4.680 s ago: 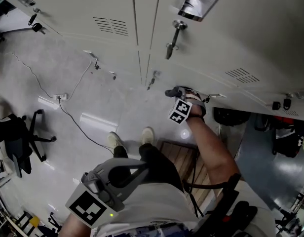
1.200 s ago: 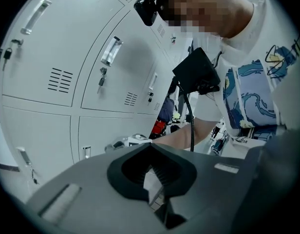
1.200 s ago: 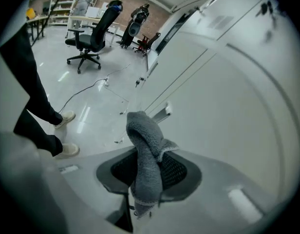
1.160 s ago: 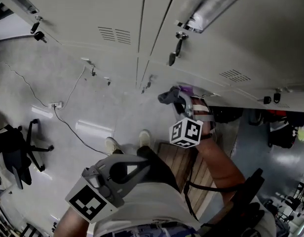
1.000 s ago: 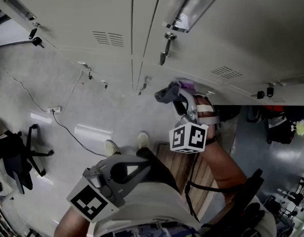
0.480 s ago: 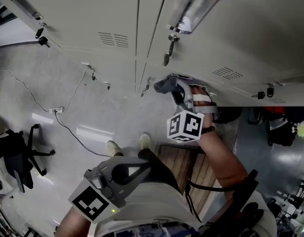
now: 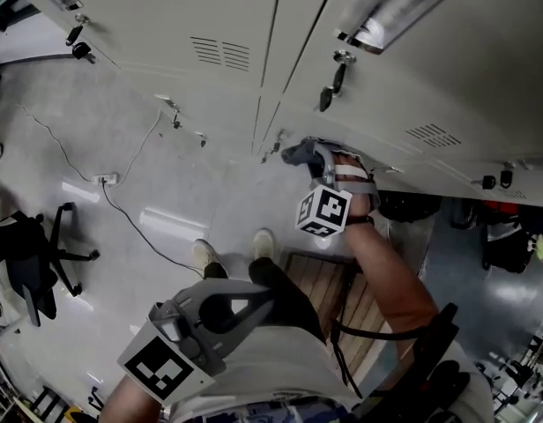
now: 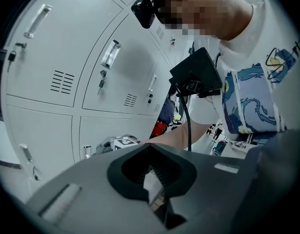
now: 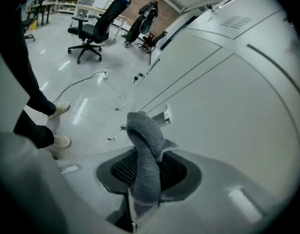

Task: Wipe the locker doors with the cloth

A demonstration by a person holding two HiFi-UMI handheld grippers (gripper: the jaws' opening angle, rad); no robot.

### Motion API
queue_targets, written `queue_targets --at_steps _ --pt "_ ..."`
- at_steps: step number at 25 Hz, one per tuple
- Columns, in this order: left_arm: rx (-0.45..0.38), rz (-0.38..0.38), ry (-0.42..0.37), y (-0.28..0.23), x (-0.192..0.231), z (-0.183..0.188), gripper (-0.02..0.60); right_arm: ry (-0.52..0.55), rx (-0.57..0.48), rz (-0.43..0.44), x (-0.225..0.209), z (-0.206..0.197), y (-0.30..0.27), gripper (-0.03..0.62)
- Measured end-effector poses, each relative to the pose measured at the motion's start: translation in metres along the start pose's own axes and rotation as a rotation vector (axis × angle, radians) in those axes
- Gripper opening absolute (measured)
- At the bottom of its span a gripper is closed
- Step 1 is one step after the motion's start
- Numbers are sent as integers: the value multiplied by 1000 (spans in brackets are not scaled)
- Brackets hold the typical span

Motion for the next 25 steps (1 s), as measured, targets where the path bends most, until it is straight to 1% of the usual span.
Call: queue_targets --at_steps 10,15,18,25 --pt "38 54 28 0 7 -14 3 2 49 71 35 -17 -76 110" --pt "51 75 29 1 12 -16 3 17 73 129 54 -28 -118 110" --pt "53 90 41 0 16 -19 3 7 107 173 67 -40 -143 110" --pt "55 87 42 -3 18 -20 3 -10 118 220 77 -45 -163 110"
Point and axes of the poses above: the fingertips, and each gripper's own axes: y backward along the fingers, x to its left, z out of its top, the point moved 1 cm from there along y, backward along the fingers, and after that the axes turned 15 degrees about z, right-handed, at the moved point
